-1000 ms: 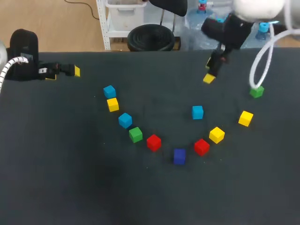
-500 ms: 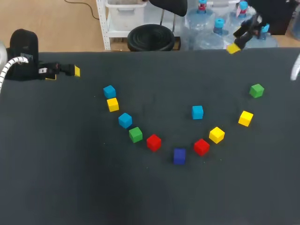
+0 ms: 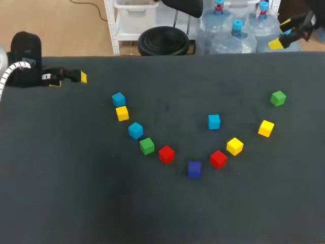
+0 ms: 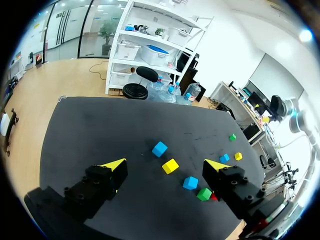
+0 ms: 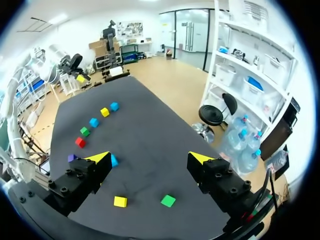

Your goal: Place the blue cubes, place green cubes on the blue cubes, place the yellow cubes on the green cubes, then place the red cubes on the yellow cubes, and place purple cube on the red cubes.

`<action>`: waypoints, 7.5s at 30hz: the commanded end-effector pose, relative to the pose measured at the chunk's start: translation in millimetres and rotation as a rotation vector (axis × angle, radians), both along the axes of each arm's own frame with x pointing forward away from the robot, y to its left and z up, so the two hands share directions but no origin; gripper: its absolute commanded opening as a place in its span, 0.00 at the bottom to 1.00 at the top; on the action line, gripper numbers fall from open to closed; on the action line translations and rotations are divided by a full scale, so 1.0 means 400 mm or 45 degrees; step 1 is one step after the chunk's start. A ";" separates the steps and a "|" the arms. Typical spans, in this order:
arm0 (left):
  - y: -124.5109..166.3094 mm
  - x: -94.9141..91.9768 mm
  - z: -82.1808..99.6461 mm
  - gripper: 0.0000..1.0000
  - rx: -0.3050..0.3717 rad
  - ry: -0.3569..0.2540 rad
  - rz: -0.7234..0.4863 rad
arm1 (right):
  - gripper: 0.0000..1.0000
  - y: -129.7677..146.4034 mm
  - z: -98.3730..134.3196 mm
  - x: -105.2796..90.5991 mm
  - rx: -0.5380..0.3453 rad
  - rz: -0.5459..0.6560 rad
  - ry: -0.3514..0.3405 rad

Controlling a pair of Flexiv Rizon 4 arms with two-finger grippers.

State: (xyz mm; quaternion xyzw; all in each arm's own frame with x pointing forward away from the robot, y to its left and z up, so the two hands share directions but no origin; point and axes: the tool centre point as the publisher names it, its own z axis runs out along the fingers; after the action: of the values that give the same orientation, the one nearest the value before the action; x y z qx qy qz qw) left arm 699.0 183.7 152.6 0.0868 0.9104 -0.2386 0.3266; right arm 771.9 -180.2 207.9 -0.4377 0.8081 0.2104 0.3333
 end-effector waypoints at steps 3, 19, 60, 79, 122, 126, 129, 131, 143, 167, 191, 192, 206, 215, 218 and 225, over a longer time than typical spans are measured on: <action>0.004 0.000 -0.005 1.00 -0.010 -0.009 -0.006 | 1.00 -0.004 -0.017 -0.032 0.008 -0.022 -0.039; -0.001 0.002 0.005 1.00 0.008 -0.013 -0.010 | 1.00 -0.004 -0.017 -0.032 0.008 -0.022 -0.039; -0.150 0.336 -0.300 1.00 1.136 0.401 -1.481 | 1.00 -0.004 -0.017 -0.032 0.008 -0.022 -0.039; -0.120 0.330 -0.361 0.94 0.967 0.577 -1.422 | 1.00 -0.004 -0.017 -0.032 0.008 -0.022 -0.039; -0.169 0.201 -0.359 0.94 0.798 0.315 -0.970 | 1.00 -0.004 -0.017 -0.032 0.008 -0.022 -0.039; -0.174 0.204 -0.366 0.94 0.775 0.321 -0.966 | 1.00 -0.004 -0.017 -0.032 0.008 -0.022 -0.039; -0.176 0.206 -0.368 0.92 0.765 0.320 -0.964 | 1.00 -0.004 -0.017 -0.032 0.008 -0.022 -0.039; -0.177 0.208 -0.367 0.82 0.763 0.310 -0.954 | 1.00 -0.004 -0.017 -0.032 0.008 -0.022 -0.039; -0.178 0.211 -0.372 0.00 0.759 0.320 -0.958 | 1.00 -0.004 -0.017 -0.032 0.008 -0.022 -0.039; -0.270 0.209 -0.250 0.00 0.787 0.323 -1.158 | 1.00 -0.004 -0.017 -0.032 0.008 -0.022 -0.039; -0.624 0.062 -0.269 0.00 0.907 0.234 -1.773 | 1.00 -0.004 -0.017 -0.032 0.008 -0.022 -0.039; -0.630 0.063 -0.274 0.00 0.906 0.236 -1.772 | 1.00 -0.004 -0.017 -0.032 0.008 -0.022 -0.039; -0.723 0.029 -0.278 0.00 0.858 0.205 -1.722 | 1.00 -0.004 -0.017 -0.032 0.008 -0.022 -0.039; -0.751 -0.007 -0.298 0.00 0.808 0.236 -1.637 | 1.00 -0.004 -0.017 -0.032 0.008 -0.022 -0.039; -0.755 -0.018 -0.305 0.00 0.771 0.249 -1.619 | 1.00 -0.004 -0.017 -0.032 0.008 -0.022 -0.039; -0.751 -0.012 -0.336 0.00 0.728 0.286 -1.600 | 1.00 -0.004 -0.017 -0.032 0.008 -0.022 -0.039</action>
State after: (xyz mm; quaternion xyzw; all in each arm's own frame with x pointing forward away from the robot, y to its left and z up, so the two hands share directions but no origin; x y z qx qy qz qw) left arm 694.2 -117.1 23.4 0.6541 0.7437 -0.1380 -0.0045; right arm 759.6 -181.8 201.2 -0.4331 0.8060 0.2038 0.3481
